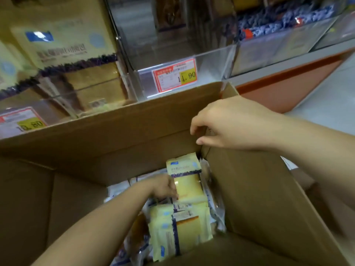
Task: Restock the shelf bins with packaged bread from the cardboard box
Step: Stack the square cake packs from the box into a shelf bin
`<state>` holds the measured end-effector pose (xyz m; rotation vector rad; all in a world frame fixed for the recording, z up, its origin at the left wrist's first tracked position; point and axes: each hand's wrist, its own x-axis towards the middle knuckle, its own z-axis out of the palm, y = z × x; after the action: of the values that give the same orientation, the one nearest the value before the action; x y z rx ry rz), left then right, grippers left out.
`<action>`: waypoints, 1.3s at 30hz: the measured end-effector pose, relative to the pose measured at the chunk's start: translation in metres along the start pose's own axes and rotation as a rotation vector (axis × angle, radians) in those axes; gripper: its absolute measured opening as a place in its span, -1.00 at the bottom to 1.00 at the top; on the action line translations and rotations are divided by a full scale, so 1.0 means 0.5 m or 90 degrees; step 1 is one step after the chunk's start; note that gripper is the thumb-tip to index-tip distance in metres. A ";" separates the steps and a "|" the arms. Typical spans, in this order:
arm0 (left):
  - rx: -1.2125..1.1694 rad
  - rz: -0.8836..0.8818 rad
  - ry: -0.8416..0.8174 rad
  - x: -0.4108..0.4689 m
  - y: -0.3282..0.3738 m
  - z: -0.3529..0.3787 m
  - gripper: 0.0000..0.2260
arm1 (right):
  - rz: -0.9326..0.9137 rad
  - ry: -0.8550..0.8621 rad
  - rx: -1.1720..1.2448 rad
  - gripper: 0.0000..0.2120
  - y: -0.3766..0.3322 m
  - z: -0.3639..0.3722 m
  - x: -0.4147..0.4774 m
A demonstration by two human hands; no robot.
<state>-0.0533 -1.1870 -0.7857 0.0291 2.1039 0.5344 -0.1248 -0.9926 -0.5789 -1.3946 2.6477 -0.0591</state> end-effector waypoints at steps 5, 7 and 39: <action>0.120 -0.007 -0.187 -0.010 -0.027 0.085 -0.61 | -0.002 0.003 -0.003 -0.75 0.000 0.006 -0.001; 0.190 0.010 -0.157 -0.021 -0.029 0.097 -0.53 | 0.001 0.003 -0.010 -0.74 -0.003 0.006 -0.001; 0.577 0.230 0.300 -0.398 0.106 -0.119 -0.79 | -0.043 -0.234 0.123 -0.01 -0.125 0.000 -0.015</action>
<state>0.0014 -1.2053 -0.5790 0.8829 2.6533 -0.2857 -0.0693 -1.0219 -0.5716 -1.2901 2.2329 -0.0584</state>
